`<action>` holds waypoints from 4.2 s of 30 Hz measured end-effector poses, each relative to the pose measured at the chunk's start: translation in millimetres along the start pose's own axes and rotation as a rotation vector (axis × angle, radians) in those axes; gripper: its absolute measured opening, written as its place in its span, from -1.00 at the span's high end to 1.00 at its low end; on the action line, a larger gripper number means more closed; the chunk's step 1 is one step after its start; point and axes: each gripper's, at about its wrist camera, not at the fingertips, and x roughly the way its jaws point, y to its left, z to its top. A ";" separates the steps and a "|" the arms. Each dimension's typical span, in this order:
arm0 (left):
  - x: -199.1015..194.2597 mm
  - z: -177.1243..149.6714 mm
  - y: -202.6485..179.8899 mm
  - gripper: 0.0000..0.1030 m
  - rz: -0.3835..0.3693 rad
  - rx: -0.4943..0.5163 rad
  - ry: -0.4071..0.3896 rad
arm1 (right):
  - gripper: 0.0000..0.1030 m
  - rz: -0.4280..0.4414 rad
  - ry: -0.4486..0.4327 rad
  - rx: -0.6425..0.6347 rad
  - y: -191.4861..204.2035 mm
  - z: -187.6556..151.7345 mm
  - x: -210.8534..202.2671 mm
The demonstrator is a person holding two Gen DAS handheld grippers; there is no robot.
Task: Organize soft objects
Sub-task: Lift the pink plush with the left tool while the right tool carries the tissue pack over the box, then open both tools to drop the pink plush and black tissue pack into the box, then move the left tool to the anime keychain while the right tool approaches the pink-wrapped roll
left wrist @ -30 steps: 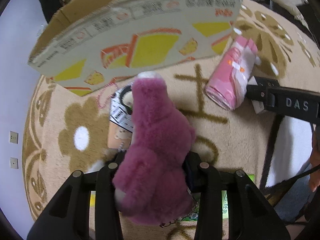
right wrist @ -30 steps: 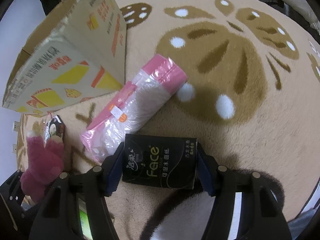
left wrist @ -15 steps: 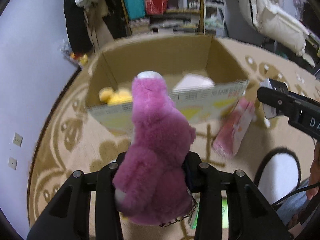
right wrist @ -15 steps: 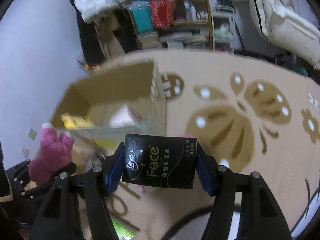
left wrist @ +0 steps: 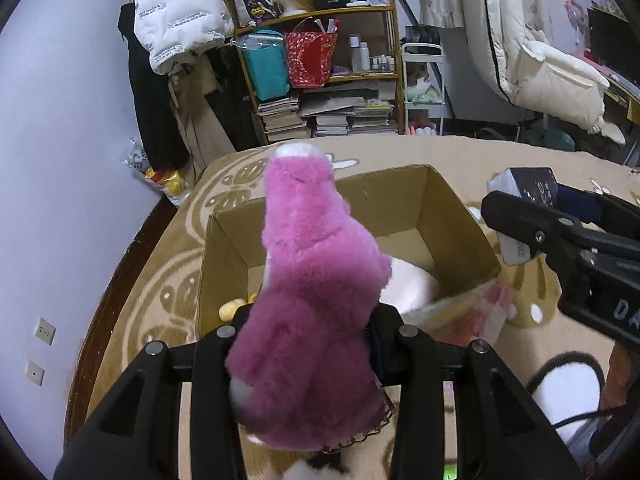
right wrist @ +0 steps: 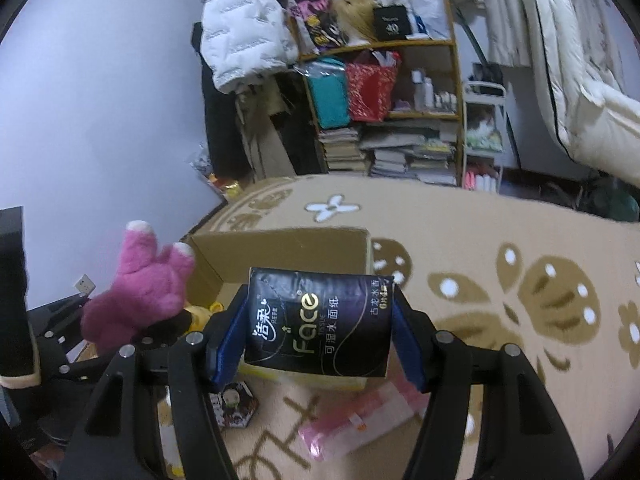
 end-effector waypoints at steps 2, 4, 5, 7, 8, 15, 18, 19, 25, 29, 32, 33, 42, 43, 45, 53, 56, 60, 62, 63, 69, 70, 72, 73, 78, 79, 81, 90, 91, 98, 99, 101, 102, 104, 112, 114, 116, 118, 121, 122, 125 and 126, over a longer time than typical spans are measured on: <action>4.8 3.7 1.3 0.27 0.007 -0.005 -0.008 | -0.33 0.021 -0.009 0.006 1.5 1.4 3.5; 8.7 7.0 3.0 0.27 0.020 -0.009 -0.015 | -0.33 0.040 -0.007 0.009 2.6 3.0 10.0; 9.3 7.0 4.4 0.27 0.024 -0.012 -0.019 | -0.33 0.046 -0.007 0.000 3.8 3.5 13.1; 14.2 8.0 8.2 0.26 0.022 -0.029 -0.024 | -0.33 0.047 -0.008 -0.024 7.7 3.9 19.0; 17.6 7.2 9.3 0.26 0.018 -0.038 -0.021 | -0.33 0.048 -0.003 -0.031 9.1 4.0 22.7; 43.9 -2.1 21.9 0.26 0.026 -0.107 0.014 | -0.34 0.064 0.039 -0.038 11.0 0.9 45.9; 47.8 -6.4 24.3 0.25 0.034 -0.117 0.013 | -0.34 0.052 0.045 -0.053 9.3 -1.5 49.2; 48.0 -6.0 24.6 0.25 0.035 -0.118 0.013 | -0.34 0.057 0.048 -0.051 8.9 -2.0 50.6; 52.4 -3.6 28.1 0.25 0.048 -0.141 0.007 | -0.34 0.083 0.066 -0.040 9.0 -5.0 57.2; 58.0 -2.8 31.4 0.22 0.056 -0.166 0.016 | -0.35 0.063 0.074 -0.039 8.9 -7.2 58.3; 58.9 -3.2 31.6 0.13 0.063 -0.169 0.022 | -0.35 0.045 0.080 -0.046 7.6 -6.6 59.2; 59.5 -2.9 31.4 0.04 0.067 -0.166 0.025 | -0.36 0.048 0.083 -0.038 6.4 -6.7 60.0; 58.1 -4.6 41.0 -0.33 0.072 -0.206 0.022 | -0.38 0.047 0.096 -0.036 6.8 -9.7 63.5; 57.5 -4.5 41.5 -0.34 0.081 -0.200 0.019 | -0.49 0.046 0.092 -0.038 7.2 -9.4 62.8; 56.0 -5.6 43.1 -0.35 0.093 -0.196 0.018 | -0.62 0.039 0.083 -0.039 8.0 -8.8 60.4; 47.8 -5.7 56.4 -0.56 0.087 -0.234 0.017 | -0.81 0.028 0.072 -0.029 5.6 -6.8 56.3; 41.4 -4.7 58.0 -0.65 0.076 -0.231 0.010 | -0.95 0.021 0.063 -0.013 2.3 -6.9 51.9; 28.3 -5.0 61.5 -0.96 0.089 -0.251 -0.004 | -0.99 0.003 0.049 0.013 -2.8 -7.7 43.5; 22.6 -6.5 63.4 -0.97 0.080 -0.262 -0.006 | -1.00 -0.005 0.047 0.021 -4.0 -7.5 40.4; 19.5 -7.4 64.7 -0.98 0.077 -0.266 -0.002 | -1.00 -0.008 0.045 0.024 -5.0 -8.4 38.3; 8.0 -17.1 67.8 -0.99 0.077 -0.276 0.019 | -1.00 -0.020 0.060 0.054 -9.9 -16.0 29.7; 6.8 -18.2 66.6 -0.99 0.076 -0.277 0.023 | -1.00 -0.022 0.065 0.058 -11.0 -17.4 28.2; 3.7 -22.5 65.7 -0.99 0.070 -0.277 0.033 | -1.00 -0.034 0.077 0.067 -12.7 -21.9 25.2; 2.8 -24.2 65.2 -0.99 0.069 -0.275 0.036 | -1.00 -0.038 0.082 0.070 -13.0 -23.8 24.4; 8.2 -38.0 63.3 -0.99 0.010 -0.285 0.105 | -1.00 -0.056 0.144 0.091 -18.2 -40.3 23.3; 8.5 -41.5 63.2 -0.99 0.002 -0.290 0.111 | -1.00 -0.058 0.157 0.094 -19.0 -43.1 24.1; 8.5 -46.3 61.6 -0.99 0.005 -0.290 0.114 | -1.00 -0.064 0.189 0.095 -19.9 -49.2 27.6; 28.5 -69.1 42.1 -0.99 0.003 -0.175 0.215 | -1.00 -0.094 0.330 0.089 -21.3 -78.9 50.4; 31.8 -70.2 40.7 -0.99 0.000 -0.171 0.227 | -1.00 -0.096 0.342 0.090 -21.6 -81.0 53.5; 60.4 -79.8 26.3 -0.99 -0.002 -0.100 0.298 | -1.00 -0.117 0.407 0.119 -28.4 -93.0 72.8; 64.8 -81.3 24.2 -0.99 -0.007 -0.092 0.309 | -1.00 -0.122 0.416 0.126 -30.5 -94.4 75.6; 73.4 -85.6 21.8 -0.99 -0.011 -0.083 0.334 | -1.00 -0.132 0.435 0.140 -34.9 -98.1 81.2; 77.2 -87.3 20.9 -0.99 -0.009 -0.082 0.343 | -1.00 -0.134 0.441 0.146 -37.4 -99.4 83.5; 83.5 -90.5 20.6 -0.99 -0.013 -0.083 0.362 | -1.00 -0.137 0.456 0.159 -40.5 -101.6 87.4; 99.6 -94.0 17.1 -0.99 0.006 -0.094 0.368 | -1.00 -0.137 0.493 0.207 -51.7 -108.7 104.6; 103.3 -97.0 16.2 -0.99 0.003 -0.094 0.377 | -1.00 -0.140 0.495 0.206 -51.5 -108.1 107.9; 108.8 -98.2 15.1 -0.99 -0.004 -0.086 0.388 | -1.00 -0.142 0.496 0.205 -49.7 -109.1 106.6; 111.9 -99.9 11.6 -0.99 -0.009 -0.073 0.393 | -1.00 -0.136 0.492 0.212 -51.9 -109.2 109.8; 114.2 -100.1 8.1 -0.99 -0.023 -0.073 0.390 | -1.00 -0.137 0.496 0.214 -50.8 -112.3 114.4; 115.9 -99.9 6.1 -0.99 -0.025 -0.071 0.391 | -1.00 -0.139 0.497 0.212 -52.2 -112.2 115.6; 121.2 -96.1 9.7 -0.99 -0.024 -0.071 0.388 | -1.00 -0.147 0.499 0.199 -48.0 -111.6 123.0; 121.5 -95.5 9.7 -0.99 -0.030 -0.077 0.389 | -1.00 -0.149 0.501 0.194 -47.3 -111.8 124.2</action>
